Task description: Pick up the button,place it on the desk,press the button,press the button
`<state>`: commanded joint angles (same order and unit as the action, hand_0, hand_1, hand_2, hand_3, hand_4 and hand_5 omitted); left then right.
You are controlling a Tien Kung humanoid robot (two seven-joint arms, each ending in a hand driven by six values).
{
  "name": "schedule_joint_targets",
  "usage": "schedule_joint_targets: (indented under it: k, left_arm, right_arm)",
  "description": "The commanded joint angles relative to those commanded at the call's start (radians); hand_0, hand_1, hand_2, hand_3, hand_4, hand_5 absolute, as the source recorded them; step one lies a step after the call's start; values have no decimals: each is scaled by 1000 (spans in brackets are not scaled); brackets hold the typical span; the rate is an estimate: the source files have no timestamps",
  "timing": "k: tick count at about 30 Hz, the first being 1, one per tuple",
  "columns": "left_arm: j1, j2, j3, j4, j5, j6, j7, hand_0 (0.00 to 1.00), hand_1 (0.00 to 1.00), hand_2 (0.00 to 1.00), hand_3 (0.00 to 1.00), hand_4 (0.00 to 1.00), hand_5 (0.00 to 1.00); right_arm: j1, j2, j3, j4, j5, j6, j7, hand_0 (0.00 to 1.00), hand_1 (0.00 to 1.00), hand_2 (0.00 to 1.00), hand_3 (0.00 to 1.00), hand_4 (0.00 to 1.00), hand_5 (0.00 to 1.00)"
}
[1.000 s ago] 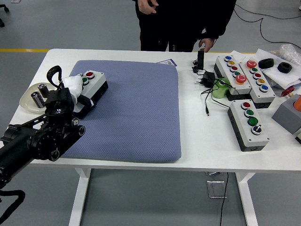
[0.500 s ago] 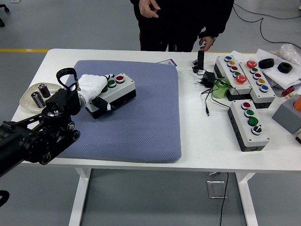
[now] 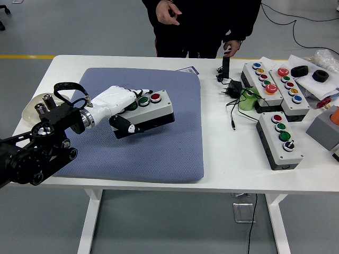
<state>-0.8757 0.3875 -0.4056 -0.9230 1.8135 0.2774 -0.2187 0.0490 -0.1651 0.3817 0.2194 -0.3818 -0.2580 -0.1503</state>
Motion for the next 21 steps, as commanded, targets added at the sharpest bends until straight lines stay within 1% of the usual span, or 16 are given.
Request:
schedule_joint_targets:
  k: [1,5,6,8,15,18,21]
  left_arm:
    - [-1,11,13,-6,6,15,-13,257,247,260,693,657,2]
    - [-8,43,57,-19,22,64,-44,257,247,260,693,657,2]
    - [-12,52,74,-21,31,75,-51,263,248,260,677,663,2]
    - [-18,59,91,-20,44,78,-55,263,248,260,677,663,2]
    - [-31,67,137,-7,69,63,-52,260,245,258,673,663,2]
    - [-36,66,151,0,95,54,-44,261,246,259,682,664,2]
    - [-36,61,150,15,93,52,-40,261,246,259,682,664,2]
  right_arm:
    - [0,0,-2,0,0,0,0,782,751,761,605,226,169]
    - [0,0,-2,0,1,0,0,782,751,761,605,226,169]
    - [0,1,-3,-2,3,1,0,782,750,761,605,226,169]
    - [0,2,-4,-4,5,1,0,782,750,761,605,226,169]
    - [3,3,-10,-5,10,1,-1,781,750,760,605,226,169]
    - [4,3,-9,-4,10,0,-1,780,750,760,605,225,168]
    - [4,3,-10,-3,9,0,-1,780,750,760,605,225,168]
